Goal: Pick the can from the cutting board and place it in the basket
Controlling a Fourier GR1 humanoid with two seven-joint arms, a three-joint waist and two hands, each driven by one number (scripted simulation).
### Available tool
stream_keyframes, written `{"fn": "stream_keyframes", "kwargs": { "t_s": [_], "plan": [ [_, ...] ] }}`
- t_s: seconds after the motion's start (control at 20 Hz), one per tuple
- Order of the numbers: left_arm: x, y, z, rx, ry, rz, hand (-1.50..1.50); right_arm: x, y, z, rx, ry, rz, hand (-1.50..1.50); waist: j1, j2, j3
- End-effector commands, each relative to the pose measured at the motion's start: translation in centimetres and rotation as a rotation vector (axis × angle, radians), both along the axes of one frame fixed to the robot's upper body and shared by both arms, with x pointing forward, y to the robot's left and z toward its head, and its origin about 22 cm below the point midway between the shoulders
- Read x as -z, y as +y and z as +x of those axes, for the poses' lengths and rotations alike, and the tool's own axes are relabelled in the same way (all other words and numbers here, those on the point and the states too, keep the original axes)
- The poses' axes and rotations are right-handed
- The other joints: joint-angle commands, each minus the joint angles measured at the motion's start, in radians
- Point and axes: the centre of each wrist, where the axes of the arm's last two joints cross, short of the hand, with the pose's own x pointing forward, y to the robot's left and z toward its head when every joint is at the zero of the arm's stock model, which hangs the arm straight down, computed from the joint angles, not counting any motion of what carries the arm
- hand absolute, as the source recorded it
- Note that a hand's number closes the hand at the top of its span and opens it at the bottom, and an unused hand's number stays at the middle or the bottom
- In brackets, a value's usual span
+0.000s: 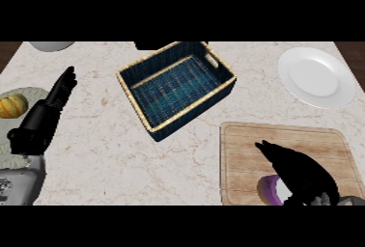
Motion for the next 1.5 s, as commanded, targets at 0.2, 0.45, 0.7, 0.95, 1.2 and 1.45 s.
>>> {"fn": "stream_keyframes", "kwargs": {
  "t_s": [0.2,0.45,0.7,0.95,1.2,1.45],
  "plan": [
    [-0.6,-0.1,0.6,0.012,-0.001,-0.013,0.0,1.2,-2.1,1.0,0.071,0.046,-0.028,1.5,0.0,0.001,0.001],
    [-0.4,-1.3,0.0,0.003,0.014,-0.012,0.0,3.2,-0.1,-1.6,0.002,0.021,-0.04,1.5,0.0,0.0,0.001],
    [-1.7,-0.9,1.6,-0.01,-0.003,0.014,0.0,3.8,-0.9,0.0,-0.048,-0.016,-0.053,1.5,-0.001,0.001,0.001],
    [0.6,-0.3,-0.4,-0.008,-0.006,0.0,0.0,3.8,-0.2,-0.8,0.06,-0.154,-0.098,1.5,-0.004,0.0,0.001],
    [0.2,2.0,-1.2,-0.07,0.012,0.009,0.0,3.3,-3.0,-0.5,0.667,-0.243,-0.255,1.5,-0.068,-0.02,-0.005],
    [0.3,1.3,-1.1,-0.06,0.025,0.001,0.0,-1.0,-1.5,-1.4,0.839,-0.518,-0.249,1.5,-0.052,-0.018,-0.005]
  ]
}}
